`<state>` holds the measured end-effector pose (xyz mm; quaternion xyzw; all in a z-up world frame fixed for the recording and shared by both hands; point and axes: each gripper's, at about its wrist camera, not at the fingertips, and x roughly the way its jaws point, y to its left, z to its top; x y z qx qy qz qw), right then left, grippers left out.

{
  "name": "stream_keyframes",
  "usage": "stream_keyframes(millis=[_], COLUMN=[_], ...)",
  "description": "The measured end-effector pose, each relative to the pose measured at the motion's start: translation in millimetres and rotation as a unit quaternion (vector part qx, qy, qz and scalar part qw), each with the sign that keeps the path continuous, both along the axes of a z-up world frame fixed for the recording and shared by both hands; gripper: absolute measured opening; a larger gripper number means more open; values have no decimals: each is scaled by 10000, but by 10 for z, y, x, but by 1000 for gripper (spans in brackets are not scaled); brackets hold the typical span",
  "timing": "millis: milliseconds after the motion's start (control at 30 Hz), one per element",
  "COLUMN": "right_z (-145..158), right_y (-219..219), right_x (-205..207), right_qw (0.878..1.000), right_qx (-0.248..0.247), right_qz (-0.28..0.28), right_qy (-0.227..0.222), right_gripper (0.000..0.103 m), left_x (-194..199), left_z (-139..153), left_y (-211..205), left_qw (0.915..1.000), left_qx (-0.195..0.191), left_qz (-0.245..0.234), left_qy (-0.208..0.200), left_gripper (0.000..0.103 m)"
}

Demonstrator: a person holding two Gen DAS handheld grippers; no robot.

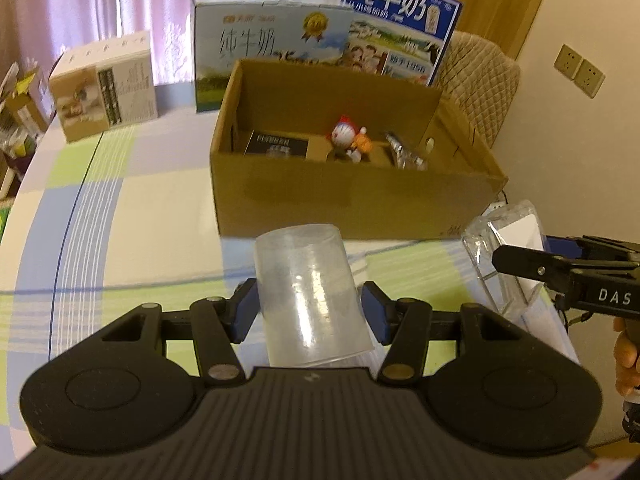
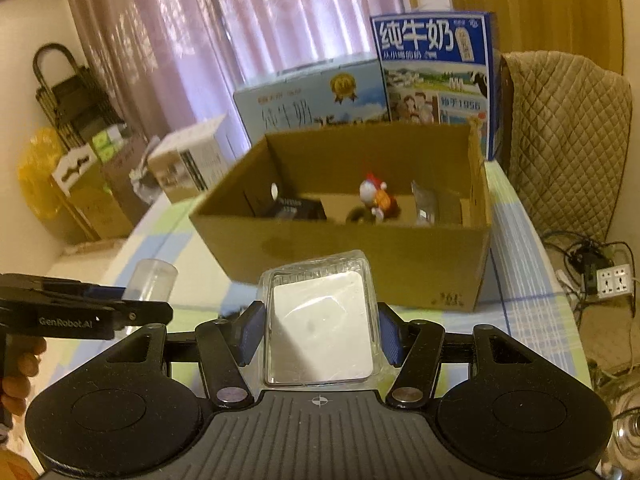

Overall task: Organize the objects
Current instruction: 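Carry the cup and packaged pad with both tools to the cardboard box, then lower and release the cup with the left tool while the right tool releases the pad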

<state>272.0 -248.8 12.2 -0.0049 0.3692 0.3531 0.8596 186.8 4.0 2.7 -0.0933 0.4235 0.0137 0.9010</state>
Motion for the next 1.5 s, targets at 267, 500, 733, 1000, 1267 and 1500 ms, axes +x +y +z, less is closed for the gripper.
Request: stream_keyframes(millis=[267,500,733,1000,1267,1500], right_z=[213,305,278,75,-249,-492], right_y=[118,247,413,579,701,770], right_x=[266,654,1092,1568,1854,2011], right_qw=[9995,9988,9989,9994,9989,9974], right_qx=[166,265,274,115,-136,-339], right_qz=[13,-45,-161,-317,-411,-469], right_qy=[-285,-398,-352,-124,204,437], right_gripper=[55,55,55,55,55,55], left_x=[298,676,1136,1663,2017,2204], left_z=[202,292,330,150,-118,-322], left_y=[-51,-71,-37,5,44,82], left_qw=[9996,9991,9984,9986,9980,9975], left_qx=[68,134,284,386,415,374], left_qz=[-69,-180,-256,-325,-448,-470], left_qy=[-257,-369,-416,-152,151,379], left_gripper=[51,51,51,51,51,51])
